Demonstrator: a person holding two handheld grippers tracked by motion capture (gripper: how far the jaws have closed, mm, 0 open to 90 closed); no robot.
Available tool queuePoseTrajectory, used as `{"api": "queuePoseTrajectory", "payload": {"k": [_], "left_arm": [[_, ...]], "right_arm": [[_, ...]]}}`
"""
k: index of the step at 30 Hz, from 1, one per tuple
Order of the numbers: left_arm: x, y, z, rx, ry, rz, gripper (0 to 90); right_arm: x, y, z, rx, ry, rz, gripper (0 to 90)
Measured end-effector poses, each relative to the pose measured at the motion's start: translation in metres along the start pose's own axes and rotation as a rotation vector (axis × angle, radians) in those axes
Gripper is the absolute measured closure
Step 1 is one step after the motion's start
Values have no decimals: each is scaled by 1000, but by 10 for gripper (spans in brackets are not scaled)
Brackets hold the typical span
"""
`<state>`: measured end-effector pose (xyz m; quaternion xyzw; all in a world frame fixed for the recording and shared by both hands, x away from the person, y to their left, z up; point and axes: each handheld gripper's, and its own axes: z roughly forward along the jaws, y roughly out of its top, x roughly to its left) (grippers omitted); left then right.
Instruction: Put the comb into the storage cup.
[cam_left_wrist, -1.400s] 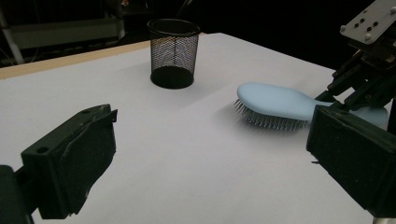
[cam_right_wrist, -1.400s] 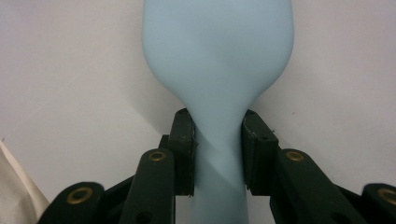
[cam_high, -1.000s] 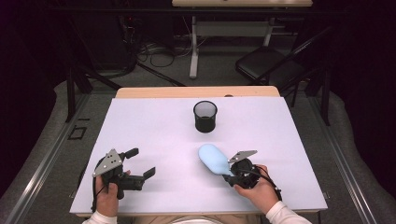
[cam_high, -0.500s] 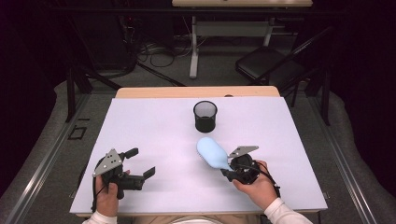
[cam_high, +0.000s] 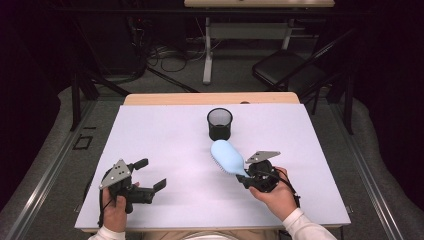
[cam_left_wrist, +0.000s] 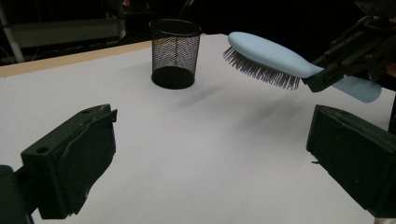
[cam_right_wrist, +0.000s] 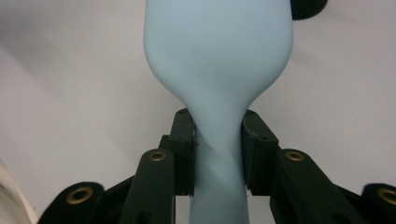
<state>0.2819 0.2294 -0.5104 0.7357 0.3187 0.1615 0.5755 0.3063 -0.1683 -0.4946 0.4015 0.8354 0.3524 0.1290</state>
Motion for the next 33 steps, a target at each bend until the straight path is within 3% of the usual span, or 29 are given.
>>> {"api": "queuePoseTrajectory", "payload": {"k": [33], "left_arm": [[1,0,2,12,-4,-5,11]], "right_arm": [[-4,31,-2,-136,-8,12,694]]}}
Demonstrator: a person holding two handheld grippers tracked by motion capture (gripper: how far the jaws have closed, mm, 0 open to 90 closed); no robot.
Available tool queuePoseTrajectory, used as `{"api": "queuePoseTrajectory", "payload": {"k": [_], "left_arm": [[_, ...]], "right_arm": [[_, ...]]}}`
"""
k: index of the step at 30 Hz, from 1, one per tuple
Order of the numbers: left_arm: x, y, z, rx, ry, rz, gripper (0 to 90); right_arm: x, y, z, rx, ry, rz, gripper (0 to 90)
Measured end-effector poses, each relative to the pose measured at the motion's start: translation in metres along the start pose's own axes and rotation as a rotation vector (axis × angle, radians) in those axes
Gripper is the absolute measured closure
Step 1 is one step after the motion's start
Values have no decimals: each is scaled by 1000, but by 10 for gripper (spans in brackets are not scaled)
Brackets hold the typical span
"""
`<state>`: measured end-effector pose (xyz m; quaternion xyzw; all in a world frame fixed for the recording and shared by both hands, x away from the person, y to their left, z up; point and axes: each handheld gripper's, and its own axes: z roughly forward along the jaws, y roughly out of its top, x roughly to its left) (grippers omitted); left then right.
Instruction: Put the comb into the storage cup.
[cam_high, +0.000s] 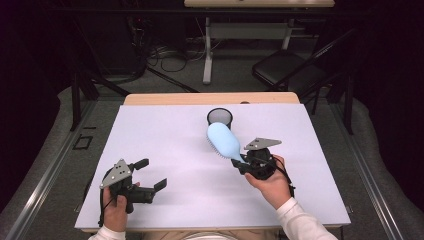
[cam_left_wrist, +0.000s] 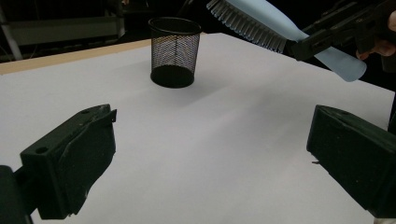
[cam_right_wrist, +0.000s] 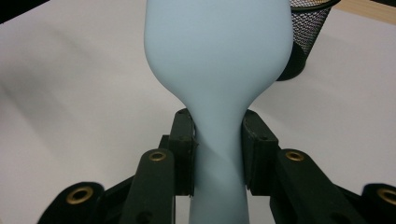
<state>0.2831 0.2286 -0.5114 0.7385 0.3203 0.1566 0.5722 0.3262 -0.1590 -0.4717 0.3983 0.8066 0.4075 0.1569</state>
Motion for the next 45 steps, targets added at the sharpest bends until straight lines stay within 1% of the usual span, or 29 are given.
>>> {"api": "queuePoseTrajectory", "payload": {"k": [3,4,10,14,17,19,22,23,27,31,33,39,41,45], "left_arm": [[0,0,1,2,0,-2,8],[-1,0,2,2,0,-4,8],[0,1,3,7,-8,-11,2],[1,1,3,-3,-6,-31,2],[2,1,3,-3,-16,-52,2],[3,1,3,2,-13,-64,2],[4,1,4,1,-16,-72,2],[5,1,4,8,-25,-79,2],[5,0,8,22,-20,-86,2],[5,1,11,35,-29,-95,2],[5,1,12,39,-27,-109,2],[4,1,12,40,-30,-111,2],[4,1,12,47,-32,-113,3],[4,1,13,59,-40,-114,3]], "right_arm": [[-1,1,1,-9,1,-3,694],[-1,2,1,-13,0,6,695],[-4,5,2,-36,-2,16,694],[-6,7,2,-56,-4,15,695],[-7,8,2,-68,-7,12,694],[-8,9,2,-75,-9,20,694],[-8,11,2,-91,-12,21,695],[-8,12,2,-92,-13,19,694],[-8,14,3,-103,-16,15,694],[-8,16,3,-111,-17,17,694],[-8,18,4,-112,-15,18,695],[-8,22,3,-132,-15,16,694],[-8,23,3,-137,-17,8,694],[-8,25,3,-145,-14,10,695]]}}
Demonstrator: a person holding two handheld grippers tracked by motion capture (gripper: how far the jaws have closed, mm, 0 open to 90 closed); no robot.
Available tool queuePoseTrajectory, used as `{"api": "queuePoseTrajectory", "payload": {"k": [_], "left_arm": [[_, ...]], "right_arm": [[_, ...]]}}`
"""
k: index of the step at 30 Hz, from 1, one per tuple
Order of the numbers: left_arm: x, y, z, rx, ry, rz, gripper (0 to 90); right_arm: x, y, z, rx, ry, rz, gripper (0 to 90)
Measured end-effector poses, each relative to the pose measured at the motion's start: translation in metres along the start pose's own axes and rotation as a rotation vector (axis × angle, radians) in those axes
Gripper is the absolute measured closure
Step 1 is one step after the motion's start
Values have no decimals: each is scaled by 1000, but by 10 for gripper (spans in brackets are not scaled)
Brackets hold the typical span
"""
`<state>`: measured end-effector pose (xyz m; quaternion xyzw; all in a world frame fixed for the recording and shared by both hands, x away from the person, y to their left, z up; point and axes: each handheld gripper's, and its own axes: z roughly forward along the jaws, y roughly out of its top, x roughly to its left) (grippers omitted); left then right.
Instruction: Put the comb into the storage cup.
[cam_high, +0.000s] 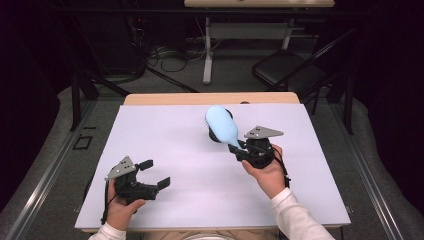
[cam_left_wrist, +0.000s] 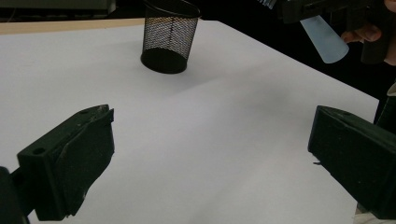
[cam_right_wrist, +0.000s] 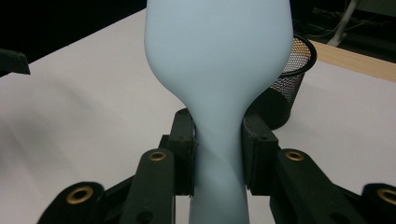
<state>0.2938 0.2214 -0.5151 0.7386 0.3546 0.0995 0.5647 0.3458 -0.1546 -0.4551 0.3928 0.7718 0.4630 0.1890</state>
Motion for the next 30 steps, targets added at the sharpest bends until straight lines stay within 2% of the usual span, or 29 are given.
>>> {"api": "queuePoseTrajectory", "payload": {"k": [6,15,21,30], "left_arm": [[0,-1,4,7,-6,-12,3],[-2,2,11,28,9,-1,3],[-6,4,17,41,1,11,3],[-9,12,18,29,-6,7,3]], "right_arm": [[-1,1,2,-15,5,5,694],[-1,6,-1,-43,2,4,695],[0,6,-2,-60,-3,-1,695],[2,5,-4,-86,8,-9,694]]}}
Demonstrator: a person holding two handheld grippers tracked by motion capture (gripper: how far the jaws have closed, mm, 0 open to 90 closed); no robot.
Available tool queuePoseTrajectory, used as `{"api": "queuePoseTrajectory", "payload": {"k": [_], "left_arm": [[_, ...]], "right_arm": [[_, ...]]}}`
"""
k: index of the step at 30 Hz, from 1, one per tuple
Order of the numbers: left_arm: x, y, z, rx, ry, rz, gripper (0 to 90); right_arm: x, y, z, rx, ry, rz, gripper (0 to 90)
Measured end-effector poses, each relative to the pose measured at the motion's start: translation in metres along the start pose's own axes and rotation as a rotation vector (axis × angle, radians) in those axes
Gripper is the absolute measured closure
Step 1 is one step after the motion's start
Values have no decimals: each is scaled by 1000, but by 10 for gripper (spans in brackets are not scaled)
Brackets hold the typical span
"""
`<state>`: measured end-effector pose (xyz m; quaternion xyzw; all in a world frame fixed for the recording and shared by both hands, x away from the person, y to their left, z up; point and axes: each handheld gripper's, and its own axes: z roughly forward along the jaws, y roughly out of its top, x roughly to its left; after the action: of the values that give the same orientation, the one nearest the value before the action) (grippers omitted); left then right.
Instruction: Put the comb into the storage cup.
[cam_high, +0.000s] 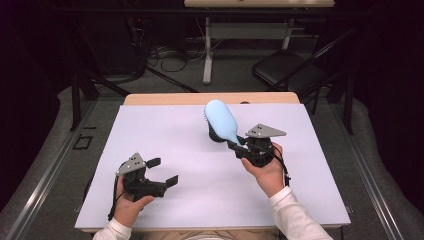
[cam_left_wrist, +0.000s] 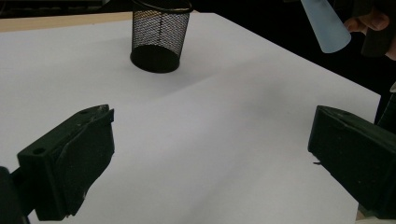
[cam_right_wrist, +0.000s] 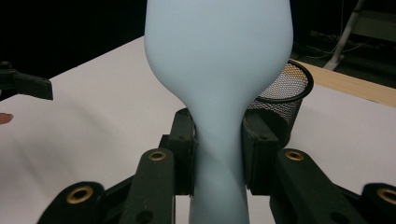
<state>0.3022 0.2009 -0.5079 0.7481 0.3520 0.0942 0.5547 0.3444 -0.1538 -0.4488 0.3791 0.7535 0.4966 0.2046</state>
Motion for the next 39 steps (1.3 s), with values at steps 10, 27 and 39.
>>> {"api": "queuePoseTrajectory", "payload": {"k": [10,27,39], "left_arm": [[0,12,1,-17,1,3,3],[-3,40,9,2,-14,-2,3],[-8,54,16,9,-41,-9,3]], "right_arm": [[5,-2,3,-8,15,-17,695],[7,-3,3,-22,17,-20,695],[8,-4,3,-27,15,-18,695]]}}
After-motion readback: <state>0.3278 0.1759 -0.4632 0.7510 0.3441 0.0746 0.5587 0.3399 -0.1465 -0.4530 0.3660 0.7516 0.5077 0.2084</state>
